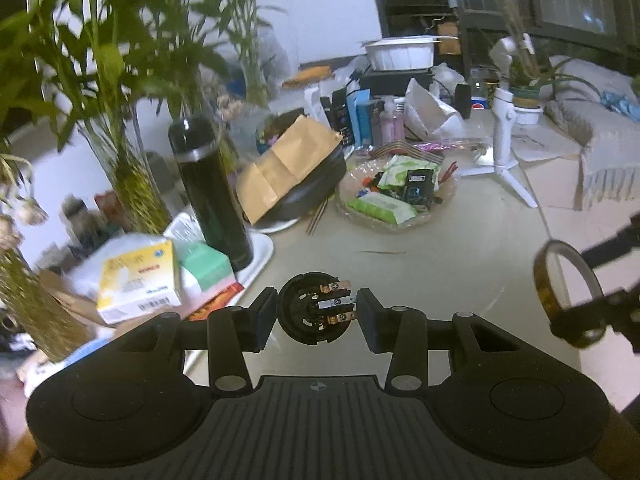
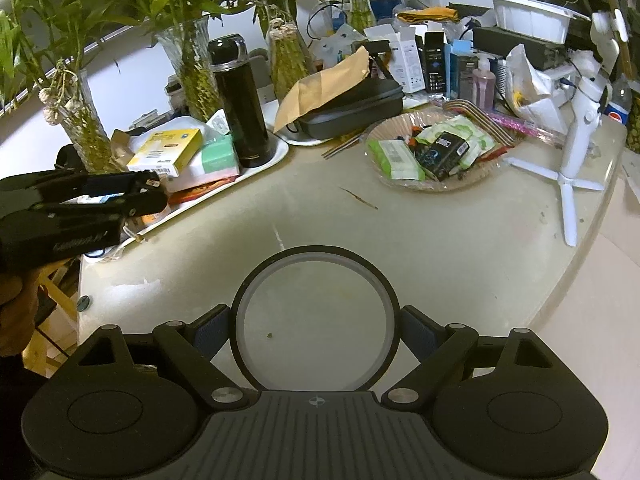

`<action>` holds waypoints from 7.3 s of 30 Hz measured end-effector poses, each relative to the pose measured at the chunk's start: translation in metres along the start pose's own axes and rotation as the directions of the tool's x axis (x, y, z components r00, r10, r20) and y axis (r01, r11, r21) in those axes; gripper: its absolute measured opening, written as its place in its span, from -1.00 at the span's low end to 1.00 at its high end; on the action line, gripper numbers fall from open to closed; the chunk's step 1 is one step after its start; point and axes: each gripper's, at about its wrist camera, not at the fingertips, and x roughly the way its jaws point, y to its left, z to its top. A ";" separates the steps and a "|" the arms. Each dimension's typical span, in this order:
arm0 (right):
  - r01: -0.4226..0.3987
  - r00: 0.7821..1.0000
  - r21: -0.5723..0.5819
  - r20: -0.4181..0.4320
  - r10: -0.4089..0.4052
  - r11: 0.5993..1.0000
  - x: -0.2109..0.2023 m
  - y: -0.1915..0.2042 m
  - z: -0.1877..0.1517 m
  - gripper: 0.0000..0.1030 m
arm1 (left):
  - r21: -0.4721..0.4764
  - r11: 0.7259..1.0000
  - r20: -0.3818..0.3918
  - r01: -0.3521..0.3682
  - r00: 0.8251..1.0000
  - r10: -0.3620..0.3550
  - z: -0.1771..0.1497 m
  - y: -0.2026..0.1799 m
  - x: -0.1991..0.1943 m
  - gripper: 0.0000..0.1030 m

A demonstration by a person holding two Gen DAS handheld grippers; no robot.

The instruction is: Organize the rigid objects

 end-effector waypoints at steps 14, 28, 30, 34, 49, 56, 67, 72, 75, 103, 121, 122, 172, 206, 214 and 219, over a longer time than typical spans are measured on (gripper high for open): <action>-0.017 0.999 -0.079 -0.040 0.014 0.997 -0.015 0.027 0.001 0.76 | -0.124 0.991 -0.082 0.048 0.995 -0.059 -0.009 0.008 -0.037 -0.17; -0.099 0.992 -0.105 -0.090 0.090 0.990 -0.030 0.056 -0.001 0.76 | -0.283 0.953 -0.190 0.106 0.968 -0.164 -0.014 0.032 -0.068 -0.17; -0.105 0.991 -0.123 -0.100 0.093 0.987 -0.034 0.061 -0.002 0.76 | -0.298 0.947 -0.201 0.117 0.962 -0.182 -0.016 0.035 -0.071 -0.17; -0.125 0.985 -0.150 -0.137 0.105 0.981 -0.039 0.069 -0.004 0.76 | -0.323 0.936 -0.227 0.138 0.949 -0.218 -0.020 0.040 -0.077 -0.17; -0.147 0.972 -0.206 -0.209 0.103 0.967 -0.046 0.082 -0.027 0.76 | -0.375 0.894 -0.330 0.244 0.866 -0.375 -0.051 0.026 -0.080 -0.17; -0.139 0.973 -0.194 -0.208 0.098 0.971 -0.049 0.076 -0.030 0.76 | -0.418 0.834 -0.316 0.361 0.802 -0.506 -0.063 0.014 -0.078 0.07; -0.133 0.973 -0.187 -0.213 0.092 0.973 -0.051 0.073 -0.035 0.76 | -0.374 0.884 -0.312 0.281 0.859 -0.405 -0.072 0.013 -0.101 0.08; -0.140 0.973 -0.195 -0.211 0.098 0.971 -0.051 0.078 -0.032 0.76 | -0.328 0.916 -0.312 0.231 0.889 -0.335 -0.074 0.013 -0.111 0.08; -0.143 0.973 -0.203 -0.207 0.101 0.969 -0.051 0.084 -0.029 0.76 | -0.310 0.928 -0.313 0.206 0.900 -0.304 -0.075 0.013 -0.115 0.07; 0.031 0.974 -0.113 -0.218 -0.055 0.993 -0.046 0.078 -0.063 1.00 | -0.257 0.966 -0.258 0.028 0.961 -0.096 -0.085 0.003 -0.134 0.87; 0.103 0.959 -0.098 -0.253 -0.125 0.990 -0.059 0.064 -0.131 1.00 | -0.287 0.957 -0.372 -0.051 0.926 -0.062 -0.133 -0.008 -0.136 1.00; 0.105 0.960 -0.101 -0.248 -0.127 0.989 -0.059 0.065 -0.131 1.00 | -0.290 0.956 -0.370 -0.050 0.927 -0.064 -0.134 -0.008 -0.137 1.00; 0.109 0.962 -0.132 -0.237 -0.138 0.985 -0.058 0.069 -0.134 1.00 | -0.233 0.971 -0.383 -0.049 0.923 -0.045 -0.136 -0.020 -0.140 1.00; 0.057 0.970 -0.207 -0.218 -0.103 0.977 -0.062 0.080 -0.137 1.00 | -0.229 0.973 -0.377 -0.024 0.924 -0.066 -0.136 -0.022 -0.141 1.00; 0.058 0.970 -0.204 -0.220 -0.104 0.977 -0.061 0.079 -0.138 1.00 | -0.230 0.973 -0.377 -0.024 0.924 -0.066 -0.136 -0.021 -0.141 1.00; 0.061 0.969 -0.202 -0.223 -0.106 0.978 -0.060 0.079 -0.138 1.00 | -0.233 0.972 -0.367 -0.013 0.927 -0.075 -0.136 -0.021 -0.142 1.00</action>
